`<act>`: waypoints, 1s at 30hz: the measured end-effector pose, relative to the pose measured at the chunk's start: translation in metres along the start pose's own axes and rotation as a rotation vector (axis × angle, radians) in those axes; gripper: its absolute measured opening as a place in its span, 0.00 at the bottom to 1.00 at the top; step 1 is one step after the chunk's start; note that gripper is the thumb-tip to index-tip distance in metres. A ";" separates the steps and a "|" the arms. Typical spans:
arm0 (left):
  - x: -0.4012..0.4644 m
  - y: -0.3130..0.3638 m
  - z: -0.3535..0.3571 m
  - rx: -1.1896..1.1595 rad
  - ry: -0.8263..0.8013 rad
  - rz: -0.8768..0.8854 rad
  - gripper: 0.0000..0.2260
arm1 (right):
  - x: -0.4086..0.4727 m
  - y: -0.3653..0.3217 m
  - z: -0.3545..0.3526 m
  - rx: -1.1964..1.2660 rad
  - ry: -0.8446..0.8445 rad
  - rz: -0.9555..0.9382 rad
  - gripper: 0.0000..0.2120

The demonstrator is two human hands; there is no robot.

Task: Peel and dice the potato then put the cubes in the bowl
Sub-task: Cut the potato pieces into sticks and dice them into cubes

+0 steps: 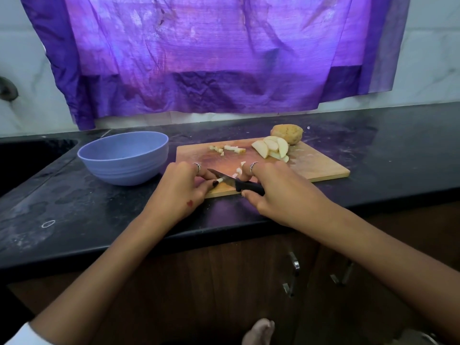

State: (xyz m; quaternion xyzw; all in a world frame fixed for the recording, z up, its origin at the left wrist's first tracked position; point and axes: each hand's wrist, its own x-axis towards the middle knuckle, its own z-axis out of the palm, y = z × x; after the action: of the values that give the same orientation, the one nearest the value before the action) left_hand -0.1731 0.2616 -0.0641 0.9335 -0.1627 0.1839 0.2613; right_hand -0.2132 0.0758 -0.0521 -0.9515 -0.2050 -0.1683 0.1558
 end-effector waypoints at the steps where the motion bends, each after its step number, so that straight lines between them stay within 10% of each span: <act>1: 0.000 0.000 0.000 -0.001 0.011 -0.010 0.06 | 0.000 0.000 0.000 0.000 -0.004 0.004 0.13; 26: 0.004 -0.004 0.004 0.028 0.045 -0.008 0.02 | 0.004 0.006 0.008 0.166 -0.028 0.028 0.11; 30: 0.003 -0.003 0.002 0.016 0.033 0.010 0.04 | 0.005 0.004 -0.004 -0.109 -0.001 -0.079 0.12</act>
State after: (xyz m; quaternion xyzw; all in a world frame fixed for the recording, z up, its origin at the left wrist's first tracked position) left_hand -0.1689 0.2623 -0.0662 0.9316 -0.1617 0.2018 0.2553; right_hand -0.2084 0.0727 -0.0477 -0.9498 -0.2330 -0.1849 0.0969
